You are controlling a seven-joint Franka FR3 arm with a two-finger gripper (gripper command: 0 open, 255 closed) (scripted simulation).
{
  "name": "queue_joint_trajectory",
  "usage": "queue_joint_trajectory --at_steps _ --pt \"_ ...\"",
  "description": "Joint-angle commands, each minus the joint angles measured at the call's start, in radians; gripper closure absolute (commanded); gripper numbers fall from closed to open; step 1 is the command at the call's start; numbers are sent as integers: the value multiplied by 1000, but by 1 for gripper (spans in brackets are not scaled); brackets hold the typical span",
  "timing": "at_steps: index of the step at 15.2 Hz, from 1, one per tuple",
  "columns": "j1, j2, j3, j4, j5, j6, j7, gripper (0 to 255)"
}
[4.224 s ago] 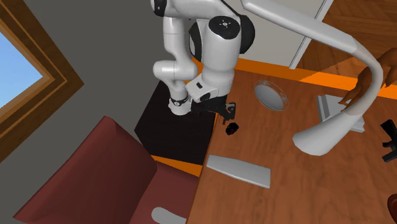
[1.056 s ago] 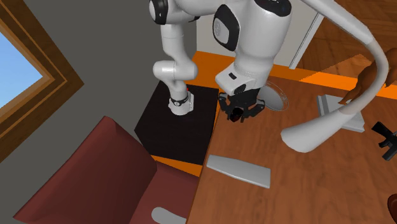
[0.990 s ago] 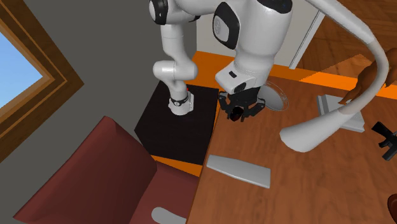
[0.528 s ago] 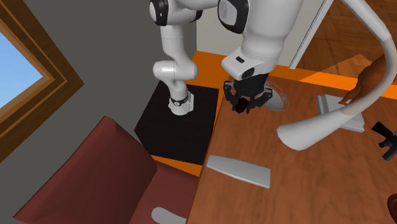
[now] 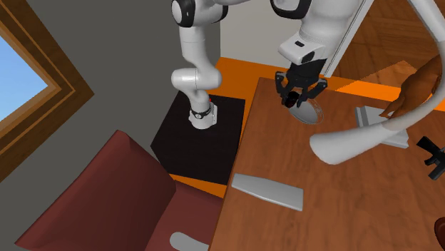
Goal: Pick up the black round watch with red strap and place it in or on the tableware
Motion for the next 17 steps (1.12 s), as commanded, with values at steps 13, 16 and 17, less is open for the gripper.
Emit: queue_joint_trajectory --at_steps 13,16,17 --pt "79 12 158 -8 13 32 237 255" --pt "81 -9 150 -67 27 74 225 255" --pt "82 -16 148 -86 31 87 222 255"
